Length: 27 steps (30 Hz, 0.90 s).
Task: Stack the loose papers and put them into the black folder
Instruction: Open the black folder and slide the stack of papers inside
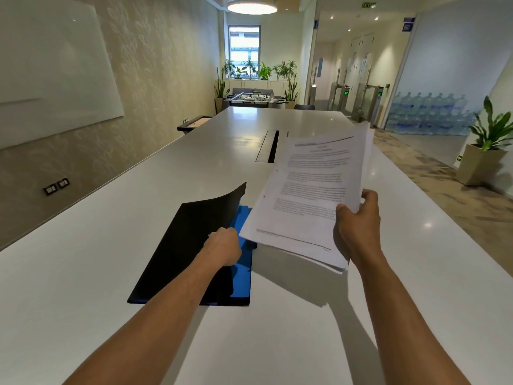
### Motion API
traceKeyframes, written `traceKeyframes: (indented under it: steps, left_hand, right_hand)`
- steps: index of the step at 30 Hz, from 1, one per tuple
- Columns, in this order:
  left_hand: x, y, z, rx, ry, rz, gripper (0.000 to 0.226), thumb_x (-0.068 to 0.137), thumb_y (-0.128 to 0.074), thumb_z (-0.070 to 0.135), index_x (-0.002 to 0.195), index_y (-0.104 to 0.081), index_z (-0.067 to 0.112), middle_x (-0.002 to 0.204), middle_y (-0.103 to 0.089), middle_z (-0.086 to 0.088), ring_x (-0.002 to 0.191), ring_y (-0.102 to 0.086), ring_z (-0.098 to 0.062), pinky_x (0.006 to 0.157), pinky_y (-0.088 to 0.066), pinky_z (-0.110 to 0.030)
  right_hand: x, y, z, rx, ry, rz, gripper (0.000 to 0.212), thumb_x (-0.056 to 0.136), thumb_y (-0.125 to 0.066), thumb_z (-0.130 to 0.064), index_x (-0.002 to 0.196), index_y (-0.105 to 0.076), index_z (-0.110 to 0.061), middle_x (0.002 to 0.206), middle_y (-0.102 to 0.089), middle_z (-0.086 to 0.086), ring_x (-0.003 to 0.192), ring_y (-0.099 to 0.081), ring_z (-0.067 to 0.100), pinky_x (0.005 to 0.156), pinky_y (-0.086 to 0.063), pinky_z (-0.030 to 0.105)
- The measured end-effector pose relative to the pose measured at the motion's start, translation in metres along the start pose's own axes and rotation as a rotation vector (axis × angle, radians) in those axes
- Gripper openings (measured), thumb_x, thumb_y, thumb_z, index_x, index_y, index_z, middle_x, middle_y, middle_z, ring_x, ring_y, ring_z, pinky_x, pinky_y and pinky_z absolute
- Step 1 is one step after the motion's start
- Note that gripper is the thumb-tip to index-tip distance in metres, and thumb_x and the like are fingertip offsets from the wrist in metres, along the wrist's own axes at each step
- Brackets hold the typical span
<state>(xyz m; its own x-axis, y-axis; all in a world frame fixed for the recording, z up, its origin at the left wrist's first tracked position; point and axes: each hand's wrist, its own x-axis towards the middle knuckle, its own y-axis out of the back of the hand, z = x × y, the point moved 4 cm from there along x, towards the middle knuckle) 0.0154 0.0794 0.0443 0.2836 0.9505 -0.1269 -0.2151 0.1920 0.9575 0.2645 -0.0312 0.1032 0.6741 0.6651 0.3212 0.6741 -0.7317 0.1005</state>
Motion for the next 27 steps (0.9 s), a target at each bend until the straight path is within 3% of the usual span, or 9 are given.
traceKeyframes:
  steps: [7, 11, 17, 20, 23, 27]
  left_hand:
    - [-0.003, 0.009, 0.007, -0.099, -0.043, -0.01, 0.01, 0.092, -0.054, 0.011, 0.102, -0.055, 0.007, 0.101, -0.062, -0.01, 0.079, -0.06, -0.017, 0.065, -0.05, -0.026]
    - [-0.006, 0.012, 0.007, -0.118, -0.041, -0.012, 0.013, 0.092, -0.054, 0.01, 0.105, -0.053, 0.009, 0.105, -0.062, -0.01, 0.09, -0.064, -0.021, 0.075, -0.054, -0.029]
    - [-0.006, 0.017, 0.008, -0.21, -0.043, -0.019, 0.02, 0.093, -0.049, 0.008, 0.113, -0.054, 0.008, 0.11, -0.062, -0.011, 0.099, -0.064, -0.024, 0.086, -0.056, -0.038]
    - [-0.006, 0.015, 0.016, -0.211, -0.059, -0.022, 0.01, 0.093, -0.05, 0.01, 0.102, -0.055, 0.011, 0.103, -0.062, -0.007, 0.091, -0.065, -0.022, 0.078, -0.057, -0.035]
    - [-0.008, 0.011, 0.025, -0.181, -0.096, -0.005, 0.012, 0.093, -0.052, 0.014, 0.083, -0.049, 0.019, 0.086, -0.058, 0.0, 0.072, -0.061, -0.016, 0.056, -0.048, -0.022]
    - [-0.008, 0.01, 0.031, -0.142, -0.11, 0.009, 0.005, 0.093, -0.052, 0.016, 0.09, -0.05, 0.015, 0.086, -0.057, 0.0, 0.068, -0.059, -0.014, 0.055, -0.046, -0.02]
  right_hand:
    - [-0.015, -0.016, 0.03, -0.04, -0.058, -0.005, 0.028, 0.092, -0.051, -0.008, 0.111, -0.04, -0.025, 0.103, -0.059, 0.0, 0.074, -0.055, -0.003, 0.045, -0.042, 0.003]
    - [-0.023, -0.015, 0.054, -0.078, -0.133, -0.046, 0.03, 0.094, -0.05, -0.007, 0.115, -0.039, -0.023, 0.108, -0.056, 0.001, 0.075, -0.057, 0.009, 0.042, -0.044, 0.004]
    - [-0.023, -0.015, 0.048, -0.104, -0.088, -0.106, 0.03, 0.095, -0.051, -0.008, 0.118, -0.038, -0.023, 0.109, -0.057, 0.0, 0.082, -0.059, 0.016, 0.051, -0.047, 0.006]
    - [-0.03, -0.026, 0.036, -0.149, -0.024, -0.179, 0.028, 0.095, -0.048, -0.008, 0.116, -0.038, -0.024, 0.104, -0.057, -0.004, 0.076, -0.059, 0.007, 0.049, -0.047, 0.008]
    - [-0.039, -0.041, 0.024, -0.196, 0.018, -0.289, 0.029, 0.094, -0.051, -0.009, 0.11, -0.036, -0.028, 0.093, -0.051, -0.011, 0.072, -0.057, 0.006, 0.042, -0.045, 0.007]
    - [-0.04, -0.051, 0.013, -0.289, 0.042, -0.375, 0.03, 0.093, -0.057, -0.012, 0.108, -0.034, -0.025, 0.085, -0.045, -0.015, 0.068, -0.051, 0.002, 0.036, -0.038, 0.004]
